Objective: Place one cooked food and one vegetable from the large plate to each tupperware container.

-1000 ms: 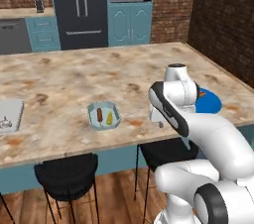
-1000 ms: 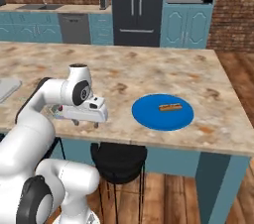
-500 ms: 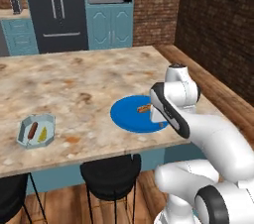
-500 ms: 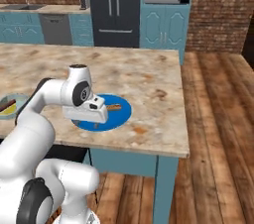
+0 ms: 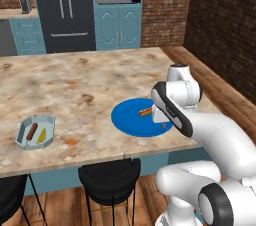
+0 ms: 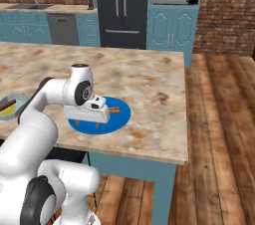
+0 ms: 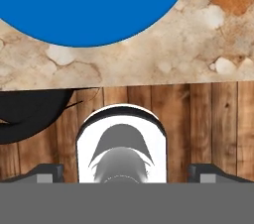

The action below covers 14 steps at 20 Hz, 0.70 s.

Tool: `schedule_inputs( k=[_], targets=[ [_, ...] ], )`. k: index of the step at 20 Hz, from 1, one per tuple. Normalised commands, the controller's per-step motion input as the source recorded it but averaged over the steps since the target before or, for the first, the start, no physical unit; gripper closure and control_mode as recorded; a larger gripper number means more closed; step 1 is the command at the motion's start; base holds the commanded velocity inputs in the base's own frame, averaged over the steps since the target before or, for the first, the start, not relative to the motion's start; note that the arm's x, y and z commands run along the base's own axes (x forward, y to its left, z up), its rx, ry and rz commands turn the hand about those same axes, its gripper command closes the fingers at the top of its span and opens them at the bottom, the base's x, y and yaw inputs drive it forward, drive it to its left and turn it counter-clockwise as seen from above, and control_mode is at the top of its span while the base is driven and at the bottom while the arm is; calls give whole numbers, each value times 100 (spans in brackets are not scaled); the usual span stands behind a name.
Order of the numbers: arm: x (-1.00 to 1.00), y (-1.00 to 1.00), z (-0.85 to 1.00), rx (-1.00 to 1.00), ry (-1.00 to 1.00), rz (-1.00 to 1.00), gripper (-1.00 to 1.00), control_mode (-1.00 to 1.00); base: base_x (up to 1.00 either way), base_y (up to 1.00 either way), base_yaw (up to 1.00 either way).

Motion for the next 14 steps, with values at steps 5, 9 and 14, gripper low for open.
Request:
schedule_inputs(
  k=[5, 9, 14],
  targets=[
    [18, 0, 0, 0, 0, 0, -100, -100, 0, 0, 0],
    [66, -4, 23, 0, 1, -8, -100, -100, 0, 0, 0],
    [99, -1, 24, 1, -1, -27, -100, -100, 0, 0, 0]
  ],
)
